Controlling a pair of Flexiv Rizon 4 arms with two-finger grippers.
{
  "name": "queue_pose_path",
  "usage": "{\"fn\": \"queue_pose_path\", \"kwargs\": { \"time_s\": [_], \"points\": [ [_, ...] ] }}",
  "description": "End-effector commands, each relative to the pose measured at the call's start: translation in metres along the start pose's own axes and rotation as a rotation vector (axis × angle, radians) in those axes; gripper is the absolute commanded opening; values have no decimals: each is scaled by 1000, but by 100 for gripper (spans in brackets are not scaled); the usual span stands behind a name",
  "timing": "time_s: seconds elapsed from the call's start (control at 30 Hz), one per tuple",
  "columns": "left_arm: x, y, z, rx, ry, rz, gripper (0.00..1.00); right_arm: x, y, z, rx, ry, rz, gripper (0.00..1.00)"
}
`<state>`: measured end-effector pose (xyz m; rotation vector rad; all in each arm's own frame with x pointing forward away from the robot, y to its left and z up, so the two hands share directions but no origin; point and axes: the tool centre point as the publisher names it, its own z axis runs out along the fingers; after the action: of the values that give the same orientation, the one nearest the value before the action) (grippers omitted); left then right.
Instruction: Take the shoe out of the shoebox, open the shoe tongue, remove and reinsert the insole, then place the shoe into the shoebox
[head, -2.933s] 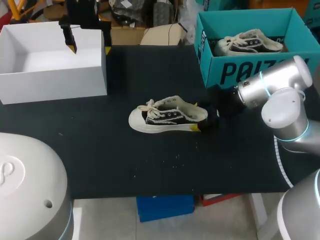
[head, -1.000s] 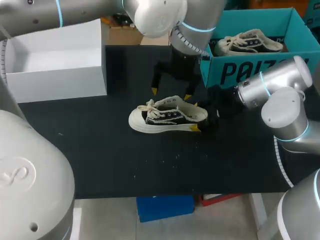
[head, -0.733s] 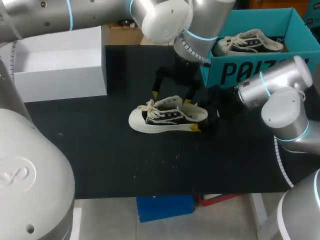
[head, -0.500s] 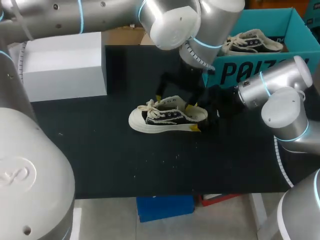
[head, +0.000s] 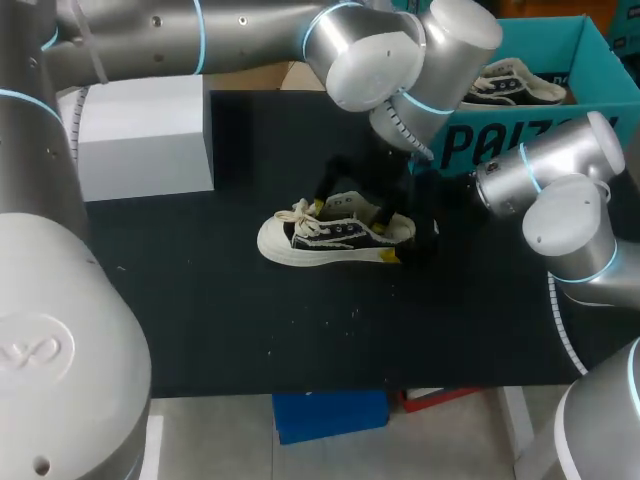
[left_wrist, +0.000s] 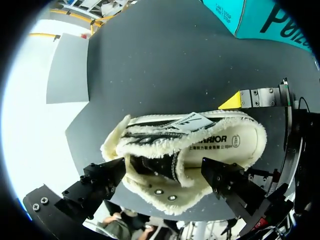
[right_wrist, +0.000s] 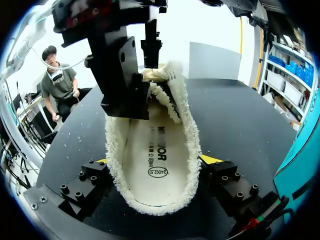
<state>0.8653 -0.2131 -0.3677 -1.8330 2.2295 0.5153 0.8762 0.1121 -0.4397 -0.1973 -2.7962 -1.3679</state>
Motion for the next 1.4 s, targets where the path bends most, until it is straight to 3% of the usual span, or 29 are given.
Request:
{"fn": "queue_pose_path", "kwargs": {
  "time_s": [0.03, 0.1, 0.17, 0.23, 0.27, 0.33, 0.6, 0.97, 1.4],
  "points": [
    [6, -5, 5, -23, -23, 17, 100, 1, -3, 4, 1, -2, 1, 0],
    [5, -5, 7, -26, -25, 17, 98, 1, -3, 4, 1, -2, 1, 0],
    [3, -5, 8, -30, -33, 23, 47, 1, -3, 4, 1, -2, 1, 0],
    [2, -5, 9, -27, -42, 28, 23, 1, -3, 4, 1, -2, 1, 0],
    [2, -5, 9, -26, -44, 29, 19, 1, -3, 4, 1, -2, 1, 0],
    [1, -5, 9, -23, -53, 33, 0, 1, -3, 4, 1, -2, 1, 0],
    [-4, -3, 7, -22, -81, 35, 0, 1, -3, 4, 1, -2, 1, 0],
    [-3, -2, -7, 6, -34, 26, 0, 1, -3, 4, 1, -2, 1, 0],
    [-34, -4, -37, 91, 5, -29, 0, 1, -3, 4, 1, -2, 1, 0]
  ]
}}
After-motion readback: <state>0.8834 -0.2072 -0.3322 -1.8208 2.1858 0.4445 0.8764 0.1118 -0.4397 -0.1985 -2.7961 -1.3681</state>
